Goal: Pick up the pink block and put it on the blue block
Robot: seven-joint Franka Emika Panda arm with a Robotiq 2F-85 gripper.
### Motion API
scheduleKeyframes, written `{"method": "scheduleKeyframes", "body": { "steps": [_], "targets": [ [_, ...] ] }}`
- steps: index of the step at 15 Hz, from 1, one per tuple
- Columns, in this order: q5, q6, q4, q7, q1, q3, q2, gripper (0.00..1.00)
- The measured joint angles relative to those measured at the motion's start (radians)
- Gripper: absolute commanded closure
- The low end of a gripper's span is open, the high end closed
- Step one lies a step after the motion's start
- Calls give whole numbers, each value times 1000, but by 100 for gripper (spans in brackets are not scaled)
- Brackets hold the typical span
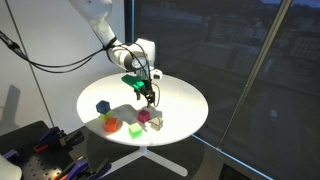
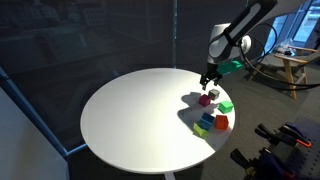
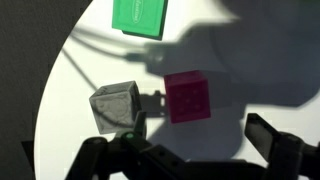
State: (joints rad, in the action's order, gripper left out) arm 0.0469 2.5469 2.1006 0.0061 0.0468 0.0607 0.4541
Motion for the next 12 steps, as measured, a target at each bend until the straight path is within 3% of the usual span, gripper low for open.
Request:
{"method": "scheduleKeyframes", "body": {
  "steps": [12],
  "targets": [
    [0, 67, 10, 0, -3, 0, 48, 0]
  ]
}}
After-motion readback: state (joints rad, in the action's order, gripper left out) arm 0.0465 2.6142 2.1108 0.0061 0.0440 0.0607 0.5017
